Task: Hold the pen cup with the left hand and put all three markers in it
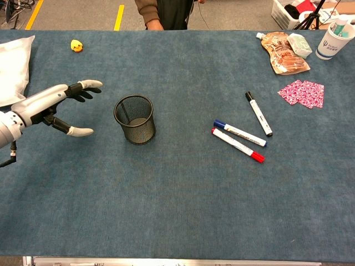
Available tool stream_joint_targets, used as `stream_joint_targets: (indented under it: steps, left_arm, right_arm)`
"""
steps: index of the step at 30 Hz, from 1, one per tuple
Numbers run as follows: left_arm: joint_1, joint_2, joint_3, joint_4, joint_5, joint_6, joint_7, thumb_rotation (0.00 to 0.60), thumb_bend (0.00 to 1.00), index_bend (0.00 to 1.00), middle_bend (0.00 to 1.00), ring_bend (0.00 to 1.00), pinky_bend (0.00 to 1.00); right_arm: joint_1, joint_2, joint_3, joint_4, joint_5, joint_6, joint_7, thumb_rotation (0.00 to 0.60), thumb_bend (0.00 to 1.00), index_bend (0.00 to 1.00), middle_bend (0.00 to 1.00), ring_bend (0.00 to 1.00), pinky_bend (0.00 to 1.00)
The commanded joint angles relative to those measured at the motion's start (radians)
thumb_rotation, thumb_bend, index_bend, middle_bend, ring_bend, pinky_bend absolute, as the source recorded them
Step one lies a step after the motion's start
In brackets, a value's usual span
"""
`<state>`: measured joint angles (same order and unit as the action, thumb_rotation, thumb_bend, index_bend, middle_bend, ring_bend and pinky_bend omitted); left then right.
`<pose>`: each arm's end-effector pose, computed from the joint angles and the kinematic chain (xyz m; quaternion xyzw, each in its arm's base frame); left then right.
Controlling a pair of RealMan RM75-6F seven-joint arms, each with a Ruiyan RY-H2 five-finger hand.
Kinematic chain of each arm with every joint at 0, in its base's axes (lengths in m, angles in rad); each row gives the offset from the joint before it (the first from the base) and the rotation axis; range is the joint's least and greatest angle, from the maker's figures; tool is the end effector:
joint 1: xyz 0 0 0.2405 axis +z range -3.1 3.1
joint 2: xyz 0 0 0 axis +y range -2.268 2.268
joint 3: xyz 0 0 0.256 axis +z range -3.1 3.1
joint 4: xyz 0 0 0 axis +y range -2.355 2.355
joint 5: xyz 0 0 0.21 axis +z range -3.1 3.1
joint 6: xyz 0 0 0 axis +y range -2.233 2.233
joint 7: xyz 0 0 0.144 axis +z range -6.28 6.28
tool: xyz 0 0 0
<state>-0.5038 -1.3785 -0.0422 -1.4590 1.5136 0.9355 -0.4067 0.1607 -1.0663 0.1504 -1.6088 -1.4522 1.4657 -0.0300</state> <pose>-0.2404 0.2787 0.0146 -0.6738 -0.5526 -0.3952 0.2907 -0.2968 -0.2248 0.1917 0.5900 -0.3272 0.4085 0.6148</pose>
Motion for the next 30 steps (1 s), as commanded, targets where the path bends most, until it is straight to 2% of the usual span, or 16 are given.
stream_joint_targets:
  steps: [1,21,26,30]
  left_arm:
    - [-0.015,-0.025,0.005,0.026,0.012,-0.002,-0.021,0.498,0.17,0.05,0.11,0.16,0.17]
    - [-0.094,-0.145,0.017,0.131,0.020,-0.034,-0.142,0.478,0.17,0.04,0.11,0.16,0.17]
    - [-0.110,-0.166,0.018,0.150,0.015,-0.044,-0.169,0.427,0.17,0.04,0.11,0.16,0.17]
    - [-0.120,-0.180,0.021,0.163,0.013,-0.052,-0.188,0.416,0.17,0.04,0.11,0.16,0.17]
  right_arm:
    - [-0.003,0.001,-0.001,0.001,0.002,0.002,0.001,0.600,0.24,0.35,0.35,0.27,0.24]
    - [-0.019,0.012,-0.004,0.002,0.007,0.021,0.015,0.600,0.24,0.35,0.35,0.27,0.24]
    - [-0.025,0.016,-0.004,0.004,0.006,0.027,0.019,0.600,0.24,0.35,0.35,0.27,0.24]
    - [-0.028,0.019,-0.004,0.005,0.010,0.030,0.021,0.600,0.24,0.35,0.35,0.27,0.24]
